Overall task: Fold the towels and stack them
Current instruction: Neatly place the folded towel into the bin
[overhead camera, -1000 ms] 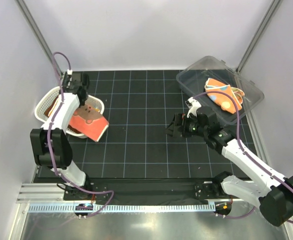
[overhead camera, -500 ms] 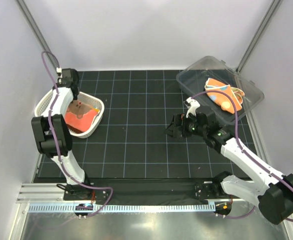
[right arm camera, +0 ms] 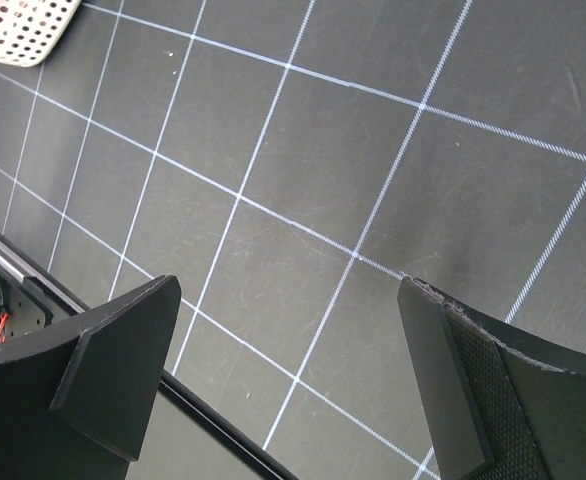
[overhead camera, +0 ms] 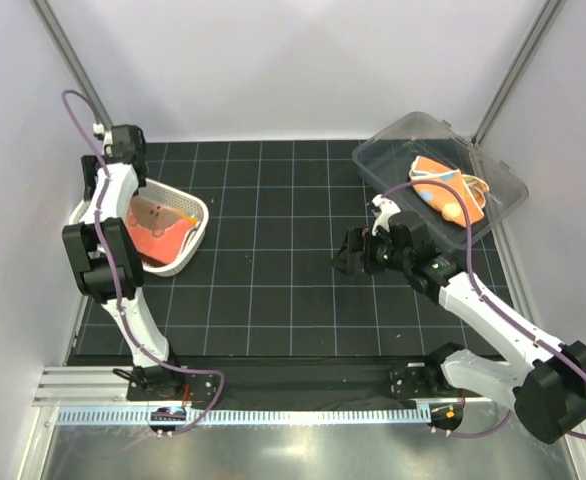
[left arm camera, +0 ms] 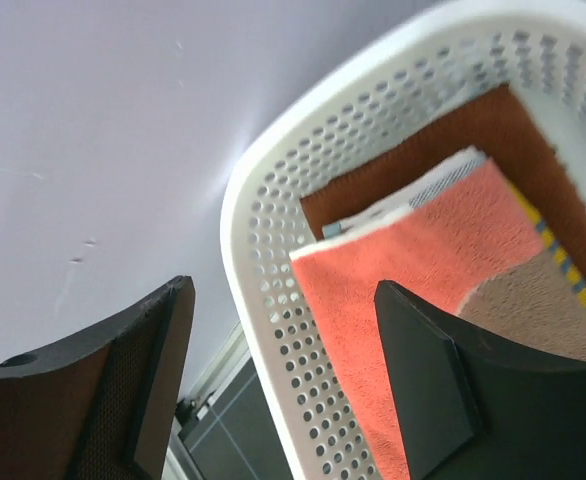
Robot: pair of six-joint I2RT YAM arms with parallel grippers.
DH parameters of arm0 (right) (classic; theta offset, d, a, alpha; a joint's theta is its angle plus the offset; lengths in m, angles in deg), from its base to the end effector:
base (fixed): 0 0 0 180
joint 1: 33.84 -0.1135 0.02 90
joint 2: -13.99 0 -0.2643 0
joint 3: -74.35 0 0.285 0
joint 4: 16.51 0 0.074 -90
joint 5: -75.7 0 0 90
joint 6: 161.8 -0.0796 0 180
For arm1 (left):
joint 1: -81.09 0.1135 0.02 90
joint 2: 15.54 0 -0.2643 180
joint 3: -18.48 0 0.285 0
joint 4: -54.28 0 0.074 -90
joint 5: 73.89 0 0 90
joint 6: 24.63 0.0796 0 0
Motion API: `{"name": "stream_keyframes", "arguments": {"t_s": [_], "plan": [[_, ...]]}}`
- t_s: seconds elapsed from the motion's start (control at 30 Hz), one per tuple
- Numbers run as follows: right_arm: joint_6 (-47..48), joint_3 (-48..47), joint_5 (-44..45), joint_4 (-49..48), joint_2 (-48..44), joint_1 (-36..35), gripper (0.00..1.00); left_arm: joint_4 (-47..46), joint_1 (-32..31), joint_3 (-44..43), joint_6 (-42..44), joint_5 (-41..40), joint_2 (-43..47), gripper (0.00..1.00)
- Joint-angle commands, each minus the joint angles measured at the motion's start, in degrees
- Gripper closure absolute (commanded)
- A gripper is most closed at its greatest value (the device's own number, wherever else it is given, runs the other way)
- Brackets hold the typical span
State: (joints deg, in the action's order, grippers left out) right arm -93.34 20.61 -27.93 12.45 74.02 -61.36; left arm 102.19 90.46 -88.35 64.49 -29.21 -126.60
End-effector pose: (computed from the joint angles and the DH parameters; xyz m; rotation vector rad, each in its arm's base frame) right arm 0.2528 0.1529 0.2239 -0.2576 2.2501 0.7317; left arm 0.4634 0.1338 0.2365 -0.5452 2.3110 1.0383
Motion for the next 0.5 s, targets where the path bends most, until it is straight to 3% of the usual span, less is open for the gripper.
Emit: {"name": "stream_keyframes", "arguments": {"t_s": [0.0, 0.1, 0.17, 0.23, 0.27, 0.47], "plan": [[-3.1, -3.7, 2.0, -0.2, 0.3, 0.3, 0.0, 3.1, -1.7, -6.1, -3.9, -1.4, 2.5, 0.23], [-6.8, -7.0, 9.6, 1.3, 1.8, 0.4, 0.0, 9.5, -6.4, -10.7, -7.4, 5.5, 6.0, 0.23], [-9.9, -11.0, 21.8, 4.1, 4.0, 0.9, 0.0, 11.5, -8.9, -9.9, -11.1, 13.0, 11.1, 0.2], [-9.3, -17.3, 27.8, 5.9, 6.8, 2.6, 0.0, 10.7, -13.3, -5.2, -13.9, 20.2, 15.4, 0.18], [-8.9, -19.9, 29.4, 8.3, 10.2, 5.6, 0.0, 10.3, -14.4, -2.8, -14.6, 24.0, 17.5, 0.01], [-5.4, -35.8, 35.7, 12.5, 24.1, 20.4, 0.0, 7.1, -27.5, 8.9, -14.7, 38.8, 29.0, 0.0]]}}
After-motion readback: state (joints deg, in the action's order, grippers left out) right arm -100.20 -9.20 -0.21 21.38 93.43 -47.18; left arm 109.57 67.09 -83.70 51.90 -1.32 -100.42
